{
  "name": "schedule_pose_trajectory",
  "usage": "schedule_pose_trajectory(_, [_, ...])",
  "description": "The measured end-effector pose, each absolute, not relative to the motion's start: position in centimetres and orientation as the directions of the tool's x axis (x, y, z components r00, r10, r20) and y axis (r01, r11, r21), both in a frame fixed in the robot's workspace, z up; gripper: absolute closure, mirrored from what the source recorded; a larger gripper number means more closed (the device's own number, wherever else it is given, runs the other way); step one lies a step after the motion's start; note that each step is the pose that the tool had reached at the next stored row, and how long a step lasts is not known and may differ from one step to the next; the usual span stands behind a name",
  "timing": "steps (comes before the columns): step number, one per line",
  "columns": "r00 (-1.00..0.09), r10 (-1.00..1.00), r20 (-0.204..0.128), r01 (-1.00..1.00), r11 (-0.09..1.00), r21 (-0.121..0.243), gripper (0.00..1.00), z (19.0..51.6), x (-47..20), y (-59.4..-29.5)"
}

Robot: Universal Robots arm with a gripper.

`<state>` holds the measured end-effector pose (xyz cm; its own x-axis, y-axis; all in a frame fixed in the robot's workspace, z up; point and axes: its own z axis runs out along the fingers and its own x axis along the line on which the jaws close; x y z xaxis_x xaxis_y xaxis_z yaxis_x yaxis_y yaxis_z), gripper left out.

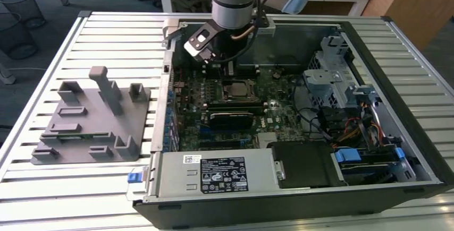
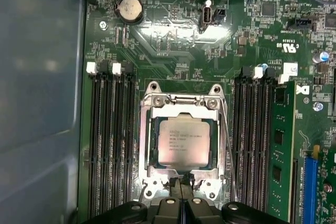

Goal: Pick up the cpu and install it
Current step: 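Close the cpu cover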

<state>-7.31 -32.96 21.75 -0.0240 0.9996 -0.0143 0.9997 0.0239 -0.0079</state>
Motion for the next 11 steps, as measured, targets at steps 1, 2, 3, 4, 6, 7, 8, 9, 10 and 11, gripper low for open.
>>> schedule_pose_trajectory(1, [-0.024, 1.000, -0.014, 1.000, 0.024, -0.008, 0.89, 21.74, -7.36, -32.96])
schedule_pose_trajectory(2, [-0.024, 1.000, -0.014, 1.000, 0.024, -0.008, 0.89, 21.72, -7.39, -32.96])
schedule_pose_trajectory(3, [-0.024, 1.000, -0.014, 1.000, 0.024, -0.008, 0.89, 21.70, -7.39, -32.96])
schedule_pose_trajectory(4, [-0.024, 1.000, -0.014, 1.000, 0.024, -0.008, 0.89, 21.67, -7.41, -32.96])
schedule_pose_trajectory(6, [-0.024, 1.000, -0.014, 1.000, 0.024, -0.008, 0.89, 21.59, -7.44, -32.96])
schedule_pose_trajectory(7, [-0.024, 1.000, -0.014, 1.000, 0.024, -0.008, 0.89, 21.54, -7.44, -32.96])
schedule_pose_trajectory(8, [-0.024, 1.000, -0.014, 1.000, 0.024, -0.008, 0.89, 21.48, -7.44, -32.96])
schedule_pose_trajectory(9, [-0.024, 1.000, -0.014, 1.000, 0.024, -0.008, 0.89, 21.40, -7.44, -32.96])
schedule_pose_trajectory(10, [-0.024, 1.000, -0.014, 1.000, 0.024, -0.008, 0.89, 21.31, -7.44, -32.96])
schedule_pose_trajectory(11, [-0.024, 1.000, -0.014, 1.000, 0.024, -0.008, 0.89, 21.20, -7.45, -32.96])
